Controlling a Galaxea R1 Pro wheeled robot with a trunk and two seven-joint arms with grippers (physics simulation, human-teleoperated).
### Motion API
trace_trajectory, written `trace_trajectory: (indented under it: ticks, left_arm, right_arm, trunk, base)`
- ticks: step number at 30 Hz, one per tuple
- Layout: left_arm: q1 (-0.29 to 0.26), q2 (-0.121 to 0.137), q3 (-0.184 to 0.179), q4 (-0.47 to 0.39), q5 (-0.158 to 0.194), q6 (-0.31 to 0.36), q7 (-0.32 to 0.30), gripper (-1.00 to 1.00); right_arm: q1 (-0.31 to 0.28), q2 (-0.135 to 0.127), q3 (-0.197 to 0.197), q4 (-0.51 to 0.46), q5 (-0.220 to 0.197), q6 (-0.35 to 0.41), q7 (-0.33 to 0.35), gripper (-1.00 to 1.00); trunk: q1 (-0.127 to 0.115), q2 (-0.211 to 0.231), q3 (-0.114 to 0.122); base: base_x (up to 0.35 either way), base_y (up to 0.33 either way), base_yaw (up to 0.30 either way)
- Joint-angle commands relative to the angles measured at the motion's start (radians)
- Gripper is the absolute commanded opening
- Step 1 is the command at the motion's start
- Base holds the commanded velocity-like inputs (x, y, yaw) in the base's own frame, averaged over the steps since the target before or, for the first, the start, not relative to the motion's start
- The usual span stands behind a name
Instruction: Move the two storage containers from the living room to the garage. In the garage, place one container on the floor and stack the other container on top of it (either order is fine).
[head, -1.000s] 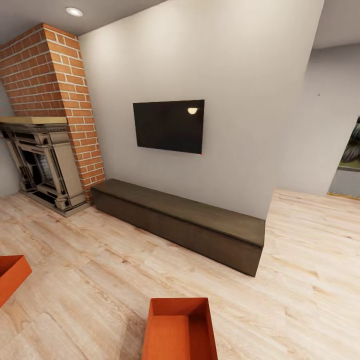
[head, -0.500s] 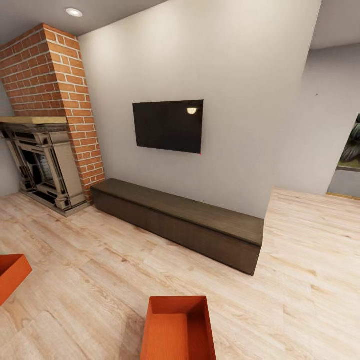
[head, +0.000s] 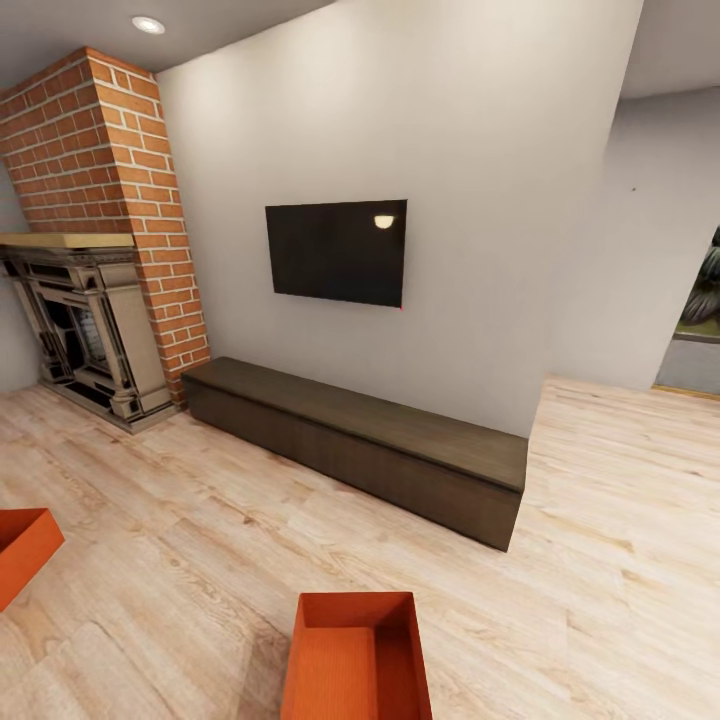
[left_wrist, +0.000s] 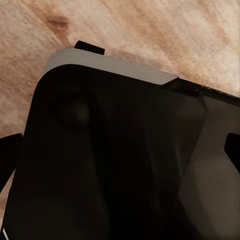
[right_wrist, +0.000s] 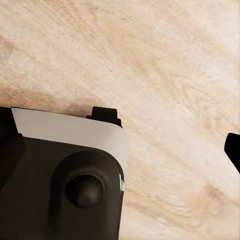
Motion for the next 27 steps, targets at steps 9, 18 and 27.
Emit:
trace_trajectory:
  ticks: [9,18,27]
  left_arm:
    - [0.0,0.001,-0.001,0.0,-0.005,-0.001,0.0,1.0]
    - [0.0,0.021,-0.002,0.001,-0.009,-0.002,-0.001,1.0]
    - [0.0,0.024,-0.002,0.001,-0.011,-0.002,-0.001,1.0]
  right_arm:
    - [-0.001,0.002,0.009,0.003,-0.01,0.001,-0.004,1.0]
    - [-0.001,0.005,0.009,0.003,-0.009,-0.001,-0.009,1.0]
    - [-0.001,0.003,0.007,0.003,-0.009,0.002,-0.01,1.0]
  trunk:
    - [0.0,-0.001,-0.001]
    - [0.0,-0.001,-0.01]
    - [0.0,-0.001,-0.024]
  base:
    - [0.0,0.0,0.0]
    - [0.0,0.0,0.0]
    - [0.0,0.0,0.0]
